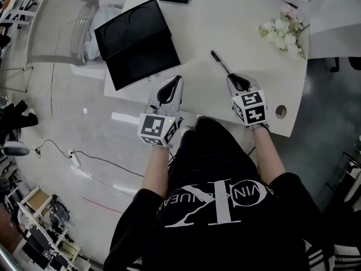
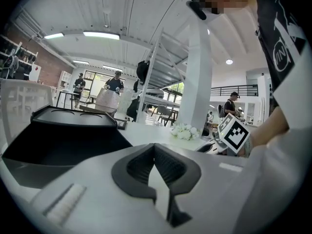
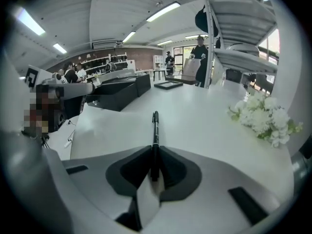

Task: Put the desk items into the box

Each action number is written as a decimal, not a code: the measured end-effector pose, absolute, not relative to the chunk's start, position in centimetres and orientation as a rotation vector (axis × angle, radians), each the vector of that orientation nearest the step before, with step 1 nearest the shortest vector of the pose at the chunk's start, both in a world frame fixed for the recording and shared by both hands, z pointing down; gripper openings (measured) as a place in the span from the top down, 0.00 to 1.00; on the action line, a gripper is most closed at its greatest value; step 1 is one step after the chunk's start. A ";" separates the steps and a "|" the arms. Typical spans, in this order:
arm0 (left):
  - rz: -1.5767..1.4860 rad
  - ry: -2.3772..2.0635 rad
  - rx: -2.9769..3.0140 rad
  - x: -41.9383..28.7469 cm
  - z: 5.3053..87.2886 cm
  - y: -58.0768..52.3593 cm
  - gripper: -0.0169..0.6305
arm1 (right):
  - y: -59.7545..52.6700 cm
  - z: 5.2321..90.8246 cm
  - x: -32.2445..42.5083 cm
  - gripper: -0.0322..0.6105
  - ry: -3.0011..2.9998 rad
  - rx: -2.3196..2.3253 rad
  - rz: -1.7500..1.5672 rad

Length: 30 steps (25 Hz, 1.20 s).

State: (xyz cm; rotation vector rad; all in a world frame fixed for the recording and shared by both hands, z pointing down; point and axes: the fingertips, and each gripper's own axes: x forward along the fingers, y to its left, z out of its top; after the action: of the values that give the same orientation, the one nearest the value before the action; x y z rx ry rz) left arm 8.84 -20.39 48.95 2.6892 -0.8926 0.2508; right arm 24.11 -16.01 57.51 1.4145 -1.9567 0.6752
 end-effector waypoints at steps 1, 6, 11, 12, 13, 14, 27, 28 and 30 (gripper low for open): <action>0.252 -0.895 2.688 8.8 49.0 -20.4 0.96 | -16.0 57.5 24.2 0.89 -1.960 1.412 0.678; 0.244 -0.927 2.668 8.4 49.1 -20.6 0.96 | -16.2 57.5 24.3 0.89 -1.971 1.403 0.699; 0.232 -0.975 2.664 7.7 48.4 -21.0 0.96 | -17.1 56.5 23.3 0.89 -2.023 1.379 0.660; 0.227 -0.987 2.661 7.6 48.2 -21.1 0.96 | -17.3 56.1 23.0 0.89 -2.037 1.370 0.648; 0.222 -0.999 2.659 7.4 48.1 -21.1 0.96 | -17.6 55.7 22.7 0.89 -2.052 1.362 0.636; 0.219 -1.013 2.657 7.2 47.9 -21.2 0.96 | -17.8 55.3 22.4 0.89 -2.068 1.353 0.624; 0.124 -1.276 2.570 2.3 45.6 -22.1 0.96 | -21.3 50.9 17.1 0.89 -2.261 1.151 0.403; 0.121 -1.296 2.563 1.7 45.4 -22.1 0.96 | -21.5 50.6 16.7 0.89 -2.271 1.138 0.392; 0.115 -1.331 2.549 0.7 45.2 -22.2 0.96 | -21.8 50.1 15.8 0.89 -2.289 1.112 0.378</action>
State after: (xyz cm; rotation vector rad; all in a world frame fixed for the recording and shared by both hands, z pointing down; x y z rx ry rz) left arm 0.69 -22.20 45.16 2.5487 -1.3308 0.1150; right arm 15.82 -21.84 50.11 1.1115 -2.2888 0.3785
